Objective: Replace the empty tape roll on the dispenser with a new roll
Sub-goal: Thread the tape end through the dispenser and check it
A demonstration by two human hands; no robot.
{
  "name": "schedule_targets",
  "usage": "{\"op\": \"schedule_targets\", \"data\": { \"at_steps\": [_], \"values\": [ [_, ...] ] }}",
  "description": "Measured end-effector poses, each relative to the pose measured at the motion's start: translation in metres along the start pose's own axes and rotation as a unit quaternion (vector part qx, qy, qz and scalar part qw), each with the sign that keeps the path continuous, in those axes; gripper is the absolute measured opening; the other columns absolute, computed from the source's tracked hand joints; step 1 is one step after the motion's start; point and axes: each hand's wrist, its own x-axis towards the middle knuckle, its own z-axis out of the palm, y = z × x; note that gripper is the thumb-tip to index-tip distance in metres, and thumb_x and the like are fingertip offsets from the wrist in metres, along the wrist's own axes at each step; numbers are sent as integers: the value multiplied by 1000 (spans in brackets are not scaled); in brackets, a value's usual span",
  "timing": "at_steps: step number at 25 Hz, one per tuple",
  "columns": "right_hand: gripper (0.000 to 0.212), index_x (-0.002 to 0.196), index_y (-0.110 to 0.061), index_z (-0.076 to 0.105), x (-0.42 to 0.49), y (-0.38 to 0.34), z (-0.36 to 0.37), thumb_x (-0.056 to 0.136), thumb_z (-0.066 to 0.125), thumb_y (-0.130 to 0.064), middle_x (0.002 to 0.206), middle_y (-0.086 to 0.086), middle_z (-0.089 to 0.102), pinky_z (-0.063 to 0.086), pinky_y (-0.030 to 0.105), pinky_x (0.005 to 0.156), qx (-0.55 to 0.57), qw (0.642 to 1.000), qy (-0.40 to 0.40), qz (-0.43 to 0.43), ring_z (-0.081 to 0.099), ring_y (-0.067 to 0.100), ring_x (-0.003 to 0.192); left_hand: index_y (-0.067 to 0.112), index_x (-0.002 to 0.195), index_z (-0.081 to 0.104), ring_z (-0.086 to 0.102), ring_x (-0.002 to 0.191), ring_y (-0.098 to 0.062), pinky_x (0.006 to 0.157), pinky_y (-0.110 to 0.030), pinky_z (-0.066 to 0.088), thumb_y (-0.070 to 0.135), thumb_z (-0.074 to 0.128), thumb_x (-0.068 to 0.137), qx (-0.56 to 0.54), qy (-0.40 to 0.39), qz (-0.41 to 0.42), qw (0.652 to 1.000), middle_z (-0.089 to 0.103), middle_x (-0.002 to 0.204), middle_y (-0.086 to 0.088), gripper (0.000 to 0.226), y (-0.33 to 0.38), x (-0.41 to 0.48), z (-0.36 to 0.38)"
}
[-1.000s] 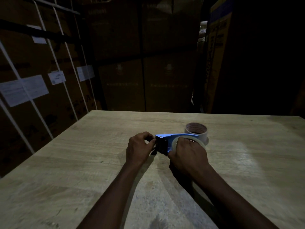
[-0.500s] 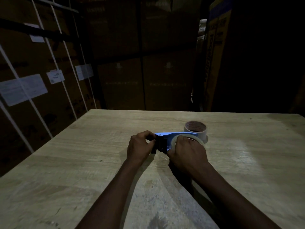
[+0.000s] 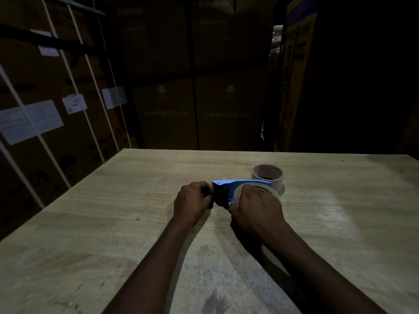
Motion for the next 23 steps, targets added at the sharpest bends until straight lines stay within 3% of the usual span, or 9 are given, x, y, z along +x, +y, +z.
{"op": "schedule_targets", "data": {
  "at_steps": [4,7,10,12,16,20,23],
  "values": [
    [36,94,-9,54,-1,1,1,84,48,-43,88,7,67,33,30,59,-7,1000,6,-10,60,24,78,27,89,72,66,85,-16,66,-33,50,29,62,83,-9,-20,15,1000,74,89,4,12,-4,2,-3],
    [37,95,-9,54,0,1,0,83,49,-44,87,7,67,33,29,58,-1,1000,0,-6,60,23,76,23,77,66,63,73,-19,57,-32,41,38,49,92,1,-13,37,999,70,76,1,27,-4,2,-4],
    [35,93,-10,55,-1,0,-2,82,50,-43,85,6,66,32,29,57,0,1000,-5,-6,58,22,73,17,78,66,62,70,-22,59,-35,45,44,41,95,2,-9,45,999,68,72,-3,41,-3,1,-5],
    [34,92,-9,55,-1,1,-3,82,50,-42,82,6,64,31,29,57,3,1000,-10,-3,51,20,67,18,78,66,63,71,-21,59,-35,45,42,43,95,5,-8,41,999,69,74,-2,37,-3,2,-5],
    [34,92,-9,54,-2,-1,-4,82,49,-41,81,5,63,31,30,57,-4,1000,-16,-7,46,19,66,30,80,66,66,81,-13,58,-28,42,29,61,82,13,-34,26,999,73,83,8,6,-3,2,-5],
    [32,91,-9,54,-2,-2,-9,83,49,-39,77,4,58,31,30,58,-13,1000,-26,-10,51,21,69,30,73,67,70,84,-13,71,-37,55,24,64,69,1,-49,8,999,74,81,8,8,-2,1,-6],
    [31,75,-15,53,-5,-7,-13,84,49,-45,64,-3,49,30,28,53,-3,999,-38,-10,53,18,62,31,69,65,68,92,-13,78,-41,55,22,66,70,-4,-67,20,998,73,90,8,9,-1,0,-9]
  ]
}}
